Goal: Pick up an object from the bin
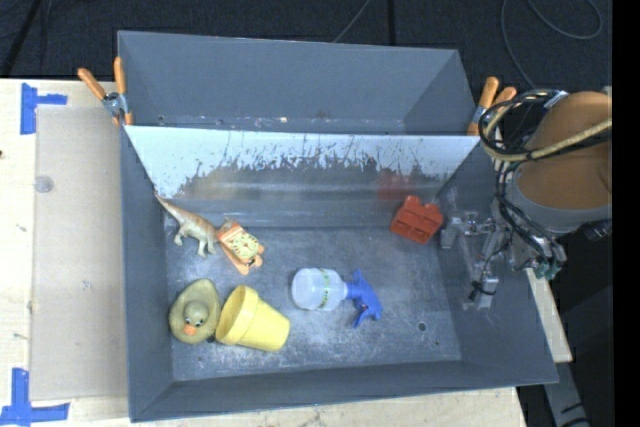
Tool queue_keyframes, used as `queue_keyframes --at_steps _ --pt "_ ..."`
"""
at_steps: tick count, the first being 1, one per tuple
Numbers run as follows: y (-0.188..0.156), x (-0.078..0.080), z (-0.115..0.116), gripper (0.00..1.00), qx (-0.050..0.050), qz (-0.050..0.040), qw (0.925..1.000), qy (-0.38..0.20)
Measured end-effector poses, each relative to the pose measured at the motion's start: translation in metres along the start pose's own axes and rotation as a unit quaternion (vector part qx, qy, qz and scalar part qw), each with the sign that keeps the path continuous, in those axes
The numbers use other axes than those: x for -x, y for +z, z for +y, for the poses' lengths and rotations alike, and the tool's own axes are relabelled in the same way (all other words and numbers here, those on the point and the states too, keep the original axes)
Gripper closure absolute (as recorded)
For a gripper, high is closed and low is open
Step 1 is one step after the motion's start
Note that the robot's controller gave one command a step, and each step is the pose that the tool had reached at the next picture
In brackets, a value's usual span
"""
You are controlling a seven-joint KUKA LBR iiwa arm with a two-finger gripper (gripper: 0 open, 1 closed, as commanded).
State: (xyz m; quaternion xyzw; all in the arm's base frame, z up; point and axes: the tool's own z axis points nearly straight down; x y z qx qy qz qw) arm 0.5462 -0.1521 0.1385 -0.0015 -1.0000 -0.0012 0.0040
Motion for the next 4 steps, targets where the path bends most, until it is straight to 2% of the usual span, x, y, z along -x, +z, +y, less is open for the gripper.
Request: queue_keyframes --at_steps 1,2,3,4 --pt "-0.005 0.001 0.0 0.0 -0.001 -0.0032 1.0 -0.002" --pt "0.02 -0.01 0.033 0.0 -0.002 -0.003 0.9995 -0.031" --pt "0.061 -0.035 0.051 0.0 0.0 -0.0027 0.9966 -0.083" --pt "0.07 -0.014 0.066 0.0 -0.001 -0.0003 0.9957 -0.093"
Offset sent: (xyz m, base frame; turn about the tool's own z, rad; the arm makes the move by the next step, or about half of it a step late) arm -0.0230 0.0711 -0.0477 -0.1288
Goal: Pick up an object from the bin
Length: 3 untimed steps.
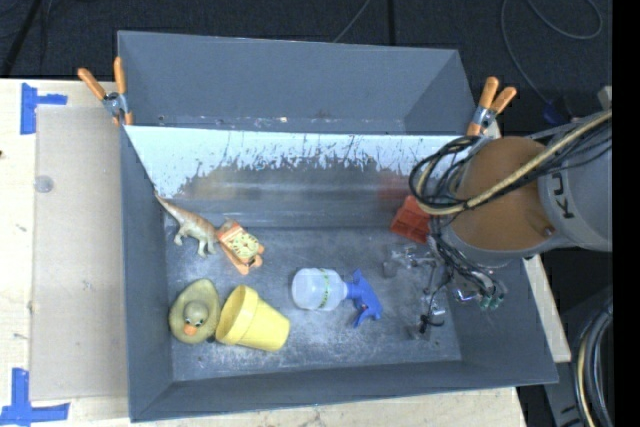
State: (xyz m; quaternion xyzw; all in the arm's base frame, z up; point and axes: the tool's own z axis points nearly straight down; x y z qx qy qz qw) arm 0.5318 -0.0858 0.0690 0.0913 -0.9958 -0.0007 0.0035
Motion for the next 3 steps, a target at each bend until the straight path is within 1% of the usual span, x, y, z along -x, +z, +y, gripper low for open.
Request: queue_keyframes --at_steps 1,2,3 --pt "-0.001 0.014 0.041 0.0 0.0 -0.0019 0.9998 -0.022" --pt "-0.005 0.062 0.044 0.0 0.001 0.0 0.9995 -0.033" --pt "-0.001 0.061 0.118 1.0 0.001 -0.002 0.9998 -0.02"
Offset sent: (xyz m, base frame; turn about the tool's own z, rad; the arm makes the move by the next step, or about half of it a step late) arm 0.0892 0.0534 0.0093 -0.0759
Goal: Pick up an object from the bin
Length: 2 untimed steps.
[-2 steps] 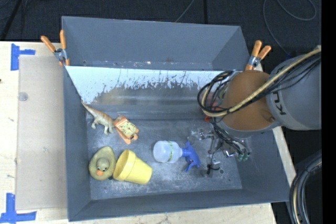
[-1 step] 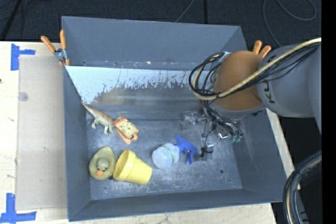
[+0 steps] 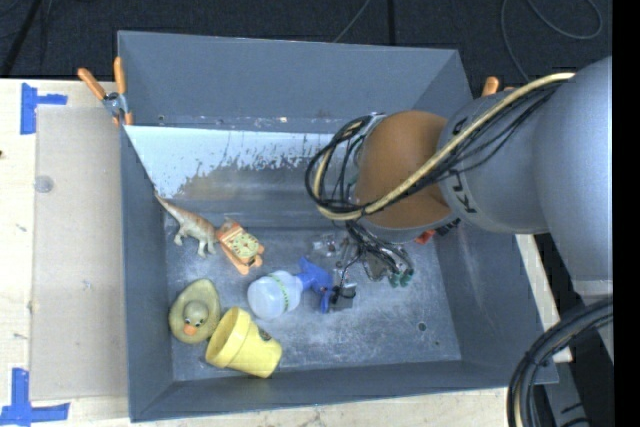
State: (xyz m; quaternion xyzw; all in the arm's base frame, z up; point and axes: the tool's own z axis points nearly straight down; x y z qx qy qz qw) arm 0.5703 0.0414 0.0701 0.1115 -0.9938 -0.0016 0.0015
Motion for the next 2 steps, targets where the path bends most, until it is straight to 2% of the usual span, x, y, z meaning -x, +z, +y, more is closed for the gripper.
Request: queue_keyframes --at_steps 1,2 --pt "0.0 0.0 0.0 1.0 0.0 0.0 1.0 0.0" --pt "-0.116 0.009 0.012 1.0 0.0 -0.0004 0.9999 -0.01"
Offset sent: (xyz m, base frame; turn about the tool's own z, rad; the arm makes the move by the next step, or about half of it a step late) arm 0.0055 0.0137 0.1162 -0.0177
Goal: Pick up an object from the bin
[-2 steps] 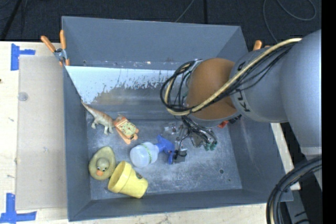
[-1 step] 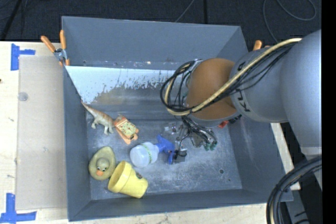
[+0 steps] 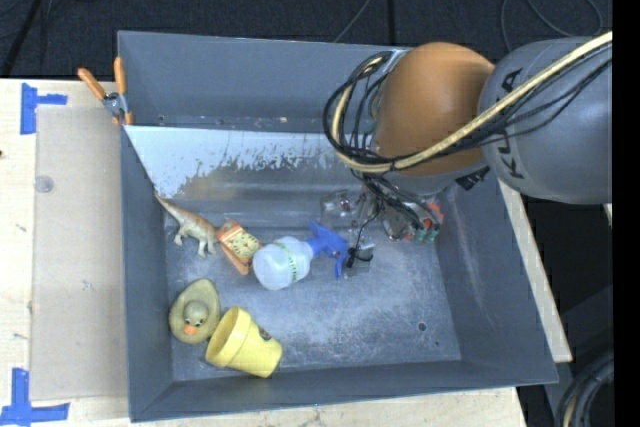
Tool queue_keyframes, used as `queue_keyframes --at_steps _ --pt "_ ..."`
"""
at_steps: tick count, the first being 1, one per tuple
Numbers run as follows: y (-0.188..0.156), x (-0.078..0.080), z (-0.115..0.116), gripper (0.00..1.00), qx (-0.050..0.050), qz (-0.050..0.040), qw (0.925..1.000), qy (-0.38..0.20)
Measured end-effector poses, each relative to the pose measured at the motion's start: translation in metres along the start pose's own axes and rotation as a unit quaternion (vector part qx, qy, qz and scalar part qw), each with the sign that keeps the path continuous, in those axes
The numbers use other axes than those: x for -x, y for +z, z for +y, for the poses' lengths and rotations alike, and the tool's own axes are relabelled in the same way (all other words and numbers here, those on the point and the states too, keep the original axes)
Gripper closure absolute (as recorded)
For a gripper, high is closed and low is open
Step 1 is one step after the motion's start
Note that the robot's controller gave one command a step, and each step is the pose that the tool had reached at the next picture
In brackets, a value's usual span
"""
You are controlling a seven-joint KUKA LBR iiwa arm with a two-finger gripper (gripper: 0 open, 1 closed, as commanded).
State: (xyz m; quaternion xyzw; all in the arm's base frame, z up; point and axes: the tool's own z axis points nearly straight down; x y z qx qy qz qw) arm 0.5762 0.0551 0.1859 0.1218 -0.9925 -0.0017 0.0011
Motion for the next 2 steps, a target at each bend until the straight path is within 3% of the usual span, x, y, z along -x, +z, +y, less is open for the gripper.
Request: queue_keyframes --at_steps 1,2 --pt "0.0 0.0 0.0 1.0 0.0 0.0002 1.0 0.0" --pt "-0.043 0.001 -0.005 1.0 0.001 0.0034 1.0 0.005"
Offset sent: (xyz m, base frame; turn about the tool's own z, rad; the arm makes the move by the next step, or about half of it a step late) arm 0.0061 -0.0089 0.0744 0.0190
